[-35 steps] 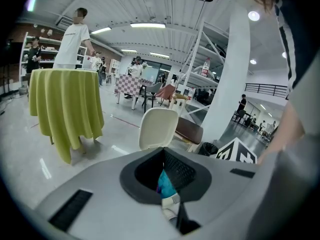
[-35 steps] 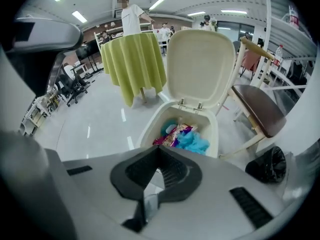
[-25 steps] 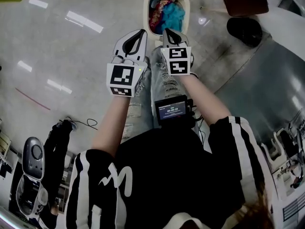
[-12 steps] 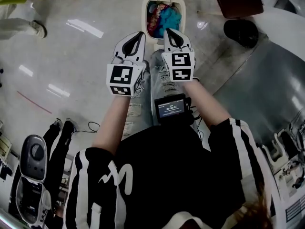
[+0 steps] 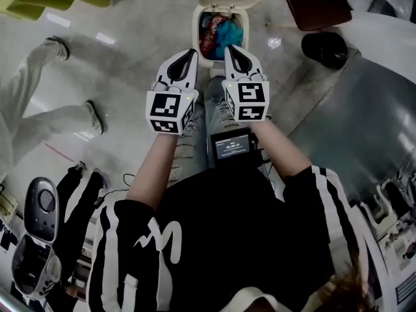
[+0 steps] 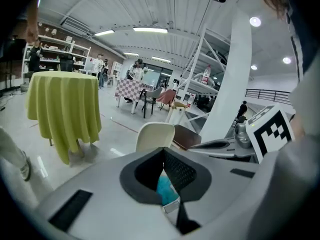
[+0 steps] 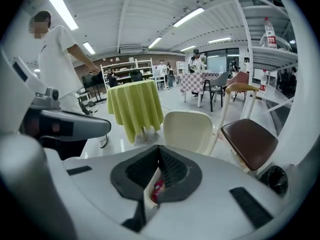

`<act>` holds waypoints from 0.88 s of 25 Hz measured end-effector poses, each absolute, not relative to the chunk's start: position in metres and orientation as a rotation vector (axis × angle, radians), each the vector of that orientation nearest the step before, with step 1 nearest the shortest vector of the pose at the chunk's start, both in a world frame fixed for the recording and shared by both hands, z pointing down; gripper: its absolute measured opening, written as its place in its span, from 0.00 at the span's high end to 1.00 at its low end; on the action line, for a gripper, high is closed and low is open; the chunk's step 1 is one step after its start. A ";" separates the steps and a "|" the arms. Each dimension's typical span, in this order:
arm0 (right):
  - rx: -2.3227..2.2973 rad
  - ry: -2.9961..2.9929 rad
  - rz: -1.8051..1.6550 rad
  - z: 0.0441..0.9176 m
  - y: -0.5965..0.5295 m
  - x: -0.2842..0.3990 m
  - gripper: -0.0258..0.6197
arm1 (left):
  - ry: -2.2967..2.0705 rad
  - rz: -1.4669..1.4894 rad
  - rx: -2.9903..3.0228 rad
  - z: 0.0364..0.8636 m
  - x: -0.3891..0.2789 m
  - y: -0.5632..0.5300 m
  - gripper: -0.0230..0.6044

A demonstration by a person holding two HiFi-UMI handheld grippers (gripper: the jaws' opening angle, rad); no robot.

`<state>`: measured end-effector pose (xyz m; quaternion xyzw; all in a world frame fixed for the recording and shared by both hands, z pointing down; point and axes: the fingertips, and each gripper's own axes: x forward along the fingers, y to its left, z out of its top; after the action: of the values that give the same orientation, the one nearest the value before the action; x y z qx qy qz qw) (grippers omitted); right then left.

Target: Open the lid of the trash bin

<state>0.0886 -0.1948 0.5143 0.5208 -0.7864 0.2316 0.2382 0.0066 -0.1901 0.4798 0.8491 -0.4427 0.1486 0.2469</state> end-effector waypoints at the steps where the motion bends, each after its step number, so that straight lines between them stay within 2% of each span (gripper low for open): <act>1: 1.432 -2.165 0.619 0.508 -0.196 0.089 0.95 | -1.207 0.397 2.315 0.477 0.007 -0.191 0.95; 22: 1.505 -2.328 0.421 0.403 -0.168 0.100 0.95 | -1.283 0.299 2.447 0.384 0.012 -0.166 0.95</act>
<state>0.0998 -0.1684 0.4032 0.5291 -0.8185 0.1482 0.1679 0.0123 -0.1657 0.3843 0.8661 -0.4541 0.1057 0.1800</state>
